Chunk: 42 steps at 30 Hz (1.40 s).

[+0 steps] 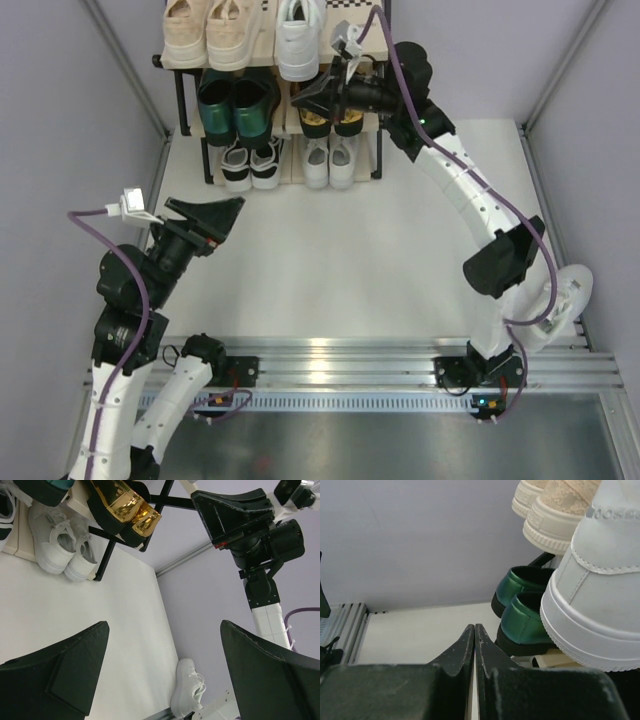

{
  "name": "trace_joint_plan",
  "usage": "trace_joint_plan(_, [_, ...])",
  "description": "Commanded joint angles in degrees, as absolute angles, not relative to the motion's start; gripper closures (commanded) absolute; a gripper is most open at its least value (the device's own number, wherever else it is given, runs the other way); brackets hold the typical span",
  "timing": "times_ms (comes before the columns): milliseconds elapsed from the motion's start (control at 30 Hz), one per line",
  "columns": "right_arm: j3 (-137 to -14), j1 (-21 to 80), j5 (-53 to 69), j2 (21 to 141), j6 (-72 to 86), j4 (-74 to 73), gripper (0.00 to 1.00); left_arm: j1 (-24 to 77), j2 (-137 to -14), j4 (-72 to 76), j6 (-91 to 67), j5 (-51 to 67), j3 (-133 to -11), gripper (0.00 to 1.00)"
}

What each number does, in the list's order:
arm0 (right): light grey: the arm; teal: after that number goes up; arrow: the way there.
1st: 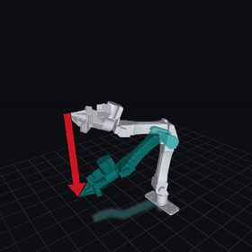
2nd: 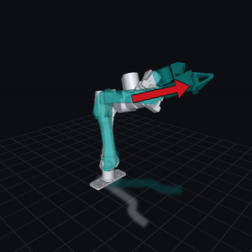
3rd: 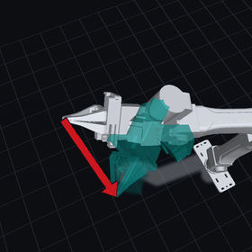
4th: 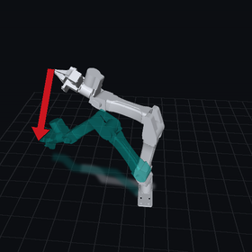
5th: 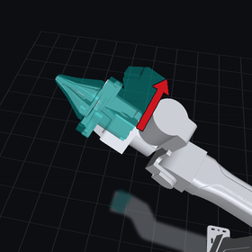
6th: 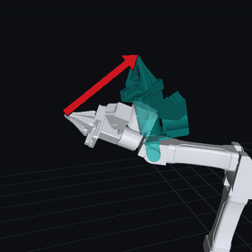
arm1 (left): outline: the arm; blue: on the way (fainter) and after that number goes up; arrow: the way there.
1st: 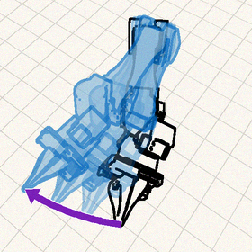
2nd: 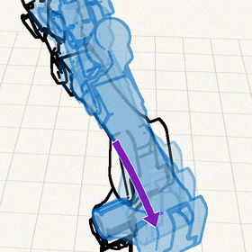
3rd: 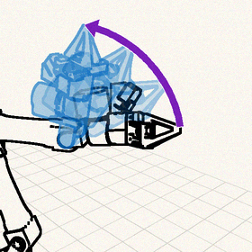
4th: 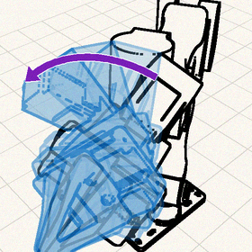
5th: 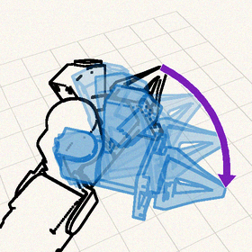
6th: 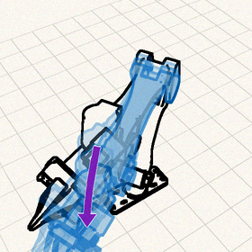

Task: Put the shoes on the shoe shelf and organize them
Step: Place the shoe at the shoe shelf.

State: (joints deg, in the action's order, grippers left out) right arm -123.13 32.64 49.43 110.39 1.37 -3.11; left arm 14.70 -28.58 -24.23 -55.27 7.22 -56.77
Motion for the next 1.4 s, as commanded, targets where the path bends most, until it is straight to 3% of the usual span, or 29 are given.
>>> trace_joint_plan(0, [-127.44, 33.57, 46.06, 110.91, 4.13, -1.67, 1.00, 14.41, -27.77, -23.47, -54.67, 7.65, -56.51, 0.02])
trace_joint_plan(467, [-131.75, 31.38, 40.26, 116.36, 12.04, 3.16, 1.00, 14.41, -27.25, -23.38, -55.28, 7.47, -55.90, 0.02])
trace_joint_plan(1033, [-134.21, 29.44, 34.02, 117.42, 10.11, 1.14, 1.00, 14.41, -28.48, -23.29, -55.55, 7.65, -56.51, 0.02])
trace_joint_plan(1367, [-132.19, 28.56, 39.79, 114.88, 11.95, 3.15, 0.97, 14.41, -28.57, -23.38, -55.37, 8.00, -56.95, 0.02])
